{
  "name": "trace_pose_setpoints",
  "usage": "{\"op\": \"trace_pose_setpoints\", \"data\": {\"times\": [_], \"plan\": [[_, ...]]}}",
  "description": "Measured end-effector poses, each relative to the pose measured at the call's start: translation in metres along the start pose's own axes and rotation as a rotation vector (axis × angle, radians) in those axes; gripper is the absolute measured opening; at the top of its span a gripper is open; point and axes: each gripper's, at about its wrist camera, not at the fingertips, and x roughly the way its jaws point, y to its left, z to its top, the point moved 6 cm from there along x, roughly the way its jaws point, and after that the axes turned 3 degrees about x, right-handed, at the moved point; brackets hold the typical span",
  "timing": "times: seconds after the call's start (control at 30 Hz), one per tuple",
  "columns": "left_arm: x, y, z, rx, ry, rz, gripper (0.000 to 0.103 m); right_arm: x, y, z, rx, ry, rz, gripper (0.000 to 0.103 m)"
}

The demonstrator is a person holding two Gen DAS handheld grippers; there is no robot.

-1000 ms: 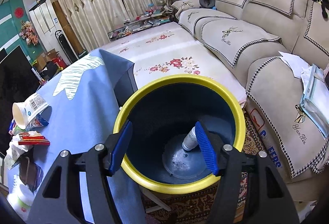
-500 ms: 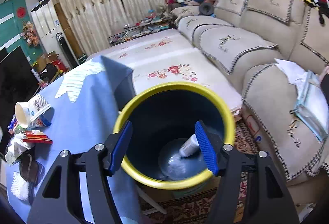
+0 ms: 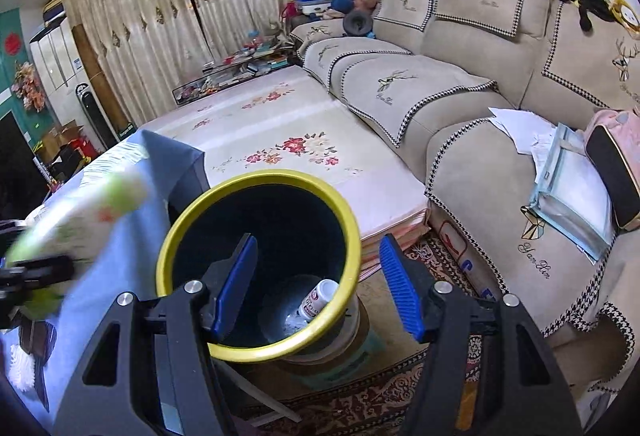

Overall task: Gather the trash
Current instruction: 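Grasp the green-labelled drink bottle with the left gripper, then drop the drink bottle into the yellow bin with the left gripper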

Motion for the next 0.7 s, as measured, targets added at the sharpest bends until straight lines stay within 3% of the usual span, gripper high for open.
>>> {"op": "trace_pose_setpoints", "data": {"times": [0.2,0.4,0.53,0.7], "plan": [[0.081,-0.004,0.027,-0.043,0.116,-0.003,0.051,0.002,-0.017,-0.006,0.023,0.017,-0.007,0.06],[0.125,0.008,0.025,-0.086,0.186,0.017,0.052,0.002,-0.026,-0.012,0.039,0.035,-0.018,0.061],[0.105,0.013,0.024,-0.099,0.137,0.034,0.064,-0.004,-0.024,-0.014,0.037,0.032,-0.017,0.061],[0.032,0.013,0.016,-0.125,0.002,0.028,0.072,-0.013,-0.01,-0.019,0.02,0.03,0.003,0.062]]}}
